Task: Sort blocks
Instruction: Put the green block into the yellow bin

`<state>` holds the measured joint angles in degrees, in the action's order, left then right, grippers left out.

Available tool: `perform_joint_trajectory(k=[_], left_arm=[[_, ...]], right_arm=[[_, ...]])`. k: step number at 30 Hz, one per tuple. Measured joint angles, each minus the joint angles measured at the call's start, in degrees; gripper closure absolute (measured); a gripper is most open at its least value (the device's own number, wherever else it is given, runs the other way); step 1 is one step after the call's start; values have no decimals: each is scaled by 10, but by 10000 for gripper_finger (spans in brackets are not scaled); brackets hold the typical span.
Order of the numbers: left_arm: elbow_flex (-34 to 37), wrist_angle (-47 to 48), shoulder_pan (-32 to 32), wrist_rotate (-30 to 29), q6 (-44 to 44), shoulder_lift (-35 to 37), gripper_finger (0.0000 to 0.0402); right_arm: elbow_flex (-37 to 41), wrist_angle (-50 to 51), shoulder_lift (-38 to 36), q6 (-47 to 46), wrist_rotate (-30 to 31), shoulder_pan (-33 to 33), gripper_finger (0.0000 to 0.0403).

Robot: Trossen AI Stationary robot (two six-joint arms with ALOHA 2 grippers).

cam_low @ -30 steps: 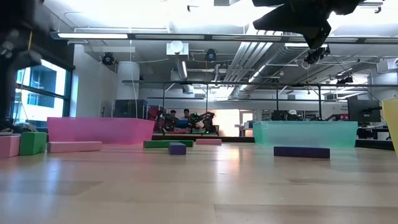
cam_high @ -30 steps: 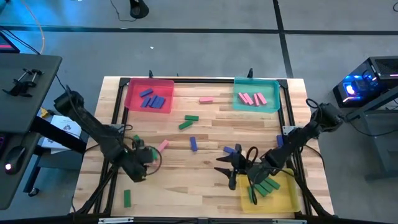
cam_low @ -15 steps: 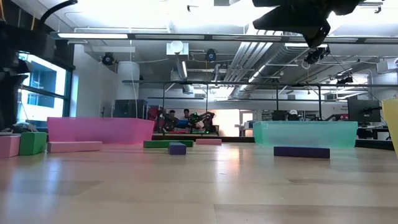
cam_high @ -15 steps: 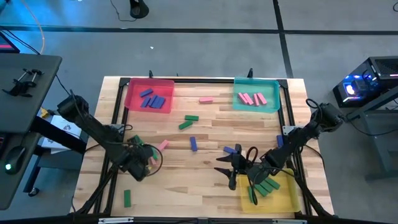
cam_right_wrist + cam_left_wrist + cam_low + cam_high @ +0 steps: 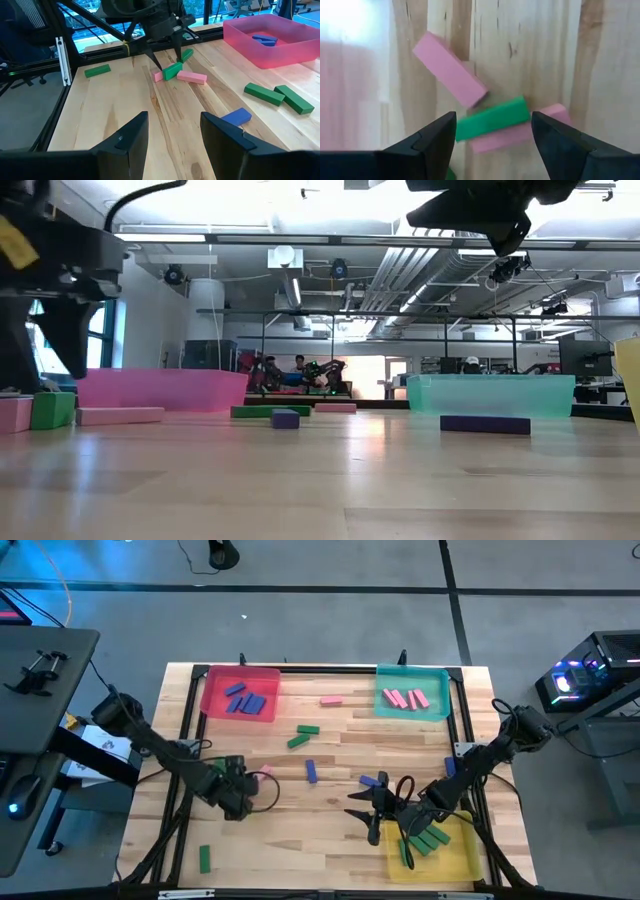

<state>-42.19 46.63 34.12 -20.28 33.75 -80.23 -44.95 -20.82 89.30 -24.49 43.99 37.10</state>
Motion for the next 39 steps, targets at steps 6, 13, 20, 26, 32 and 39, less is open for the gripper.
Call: perform_joint_trajectory(k=[6,13,20,26,32,39], left_arm=[[0,-5,-29,-2,-76,0,160],[0,-50,-34,7,-136,0,160],[4,-43,-39,38,-154,0,161],[36,-84,-60,59,-173,0,174],[40,-91,-74,58,-181,0,220],[40,-90,-83,62,-215,0,288]], right_arm=[[0,0,0,-1,0,0,237],[0,0,0,-1,0,0,237],[0,0,0,-1,0,0,237],[0,0,0,-1,0,0,237],[0,0,0,-1,0,0,237],[0,0,0,-1,0,0,237]])
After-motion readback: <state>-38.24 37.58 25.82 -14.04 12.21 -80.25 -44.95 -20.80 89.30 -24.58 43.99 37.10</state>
